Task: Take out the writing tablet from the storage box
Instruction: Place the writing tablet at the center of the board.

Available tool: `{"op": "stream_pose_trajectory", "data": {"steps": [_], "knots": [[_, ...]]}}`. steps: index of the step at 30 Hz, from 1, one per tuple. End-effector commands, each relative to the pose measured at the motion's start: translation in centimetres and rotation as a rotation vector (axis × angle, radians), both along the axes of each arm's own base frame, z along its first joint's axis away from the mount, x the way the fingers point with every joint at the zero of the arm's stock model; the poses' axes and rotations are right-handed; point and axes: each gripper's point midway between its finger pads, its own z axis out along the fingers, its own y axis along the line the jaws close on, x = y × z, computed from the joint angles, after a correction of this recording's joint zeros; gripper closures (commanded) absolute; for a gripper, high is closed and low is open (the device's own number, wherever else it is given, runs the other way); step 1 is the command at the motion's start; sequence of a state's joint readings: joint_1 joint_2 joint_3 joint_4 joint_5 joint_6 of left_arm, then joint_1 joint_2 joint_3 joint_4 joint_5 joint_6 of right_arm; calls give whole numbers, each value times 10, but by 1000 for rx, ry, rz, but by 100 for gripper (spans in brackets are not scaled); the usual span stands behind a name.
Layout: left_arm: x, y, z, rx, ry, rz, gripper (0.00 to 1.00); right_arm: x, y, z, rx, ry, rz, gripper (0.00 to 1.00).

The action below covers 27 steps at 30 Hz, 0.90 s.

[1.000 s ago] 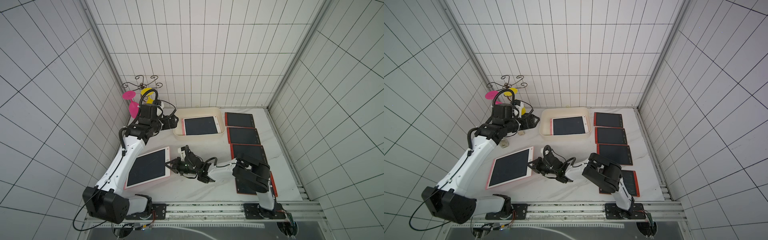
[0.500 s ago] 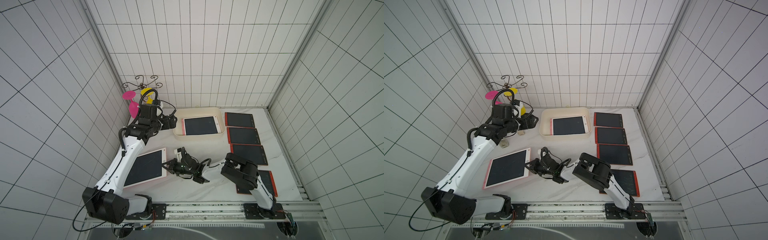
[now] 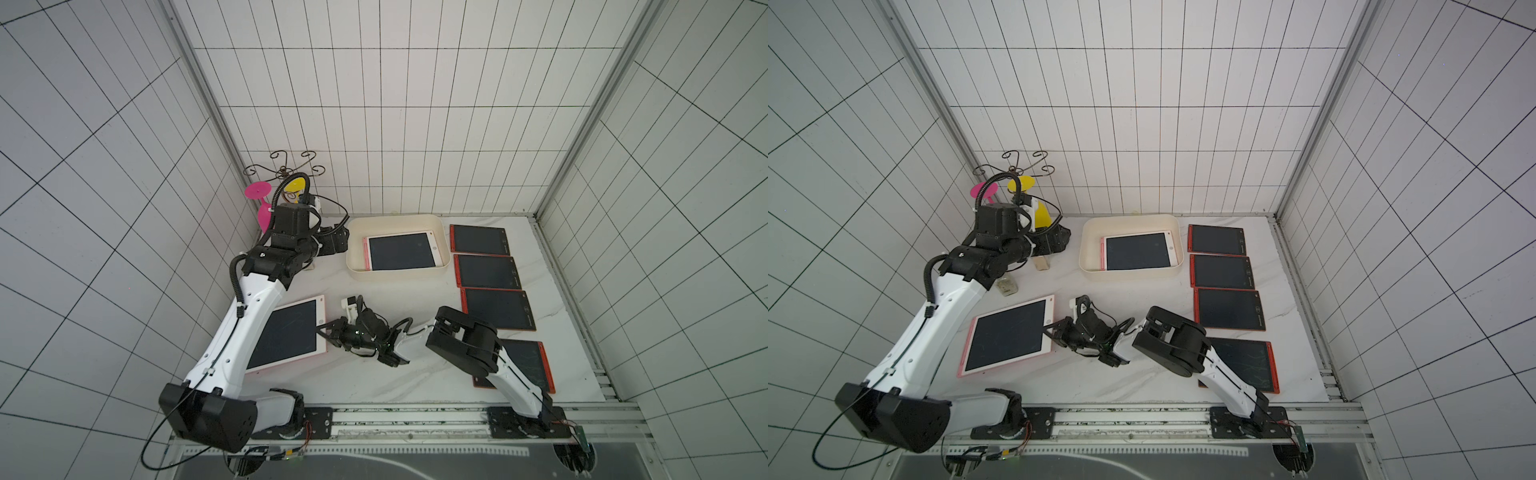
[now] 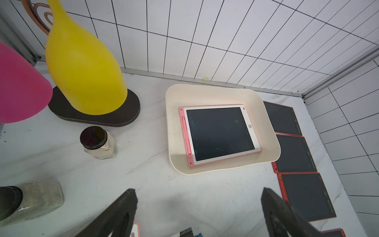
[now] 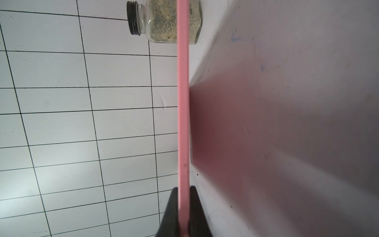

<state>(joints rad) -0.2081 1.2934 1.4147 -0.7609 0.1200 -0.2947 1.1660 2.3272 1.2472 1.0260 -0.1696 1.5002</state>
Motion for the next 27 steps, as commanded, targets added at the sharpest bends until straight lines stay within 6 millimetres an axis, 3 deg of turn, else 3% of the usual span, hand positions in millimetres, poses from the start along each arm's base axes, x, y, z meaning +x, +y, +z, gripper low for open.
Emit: {"op": "stream_pose_trajectory", "data": {"steps": [1,12,15,27], "knots": [[-2,3,13,8,-31,4,5,3,22,49,145,-44,15,100],[2,-1,5,3,-15,-13,5,7,24,36,139,-9,1,95],[3,-2,3,1,-11,-17,5,6,25,33,136,2,2,88],[6,-2,-2,-1,-1,-12,5,5,19,28,32,16,-9,41]]}}
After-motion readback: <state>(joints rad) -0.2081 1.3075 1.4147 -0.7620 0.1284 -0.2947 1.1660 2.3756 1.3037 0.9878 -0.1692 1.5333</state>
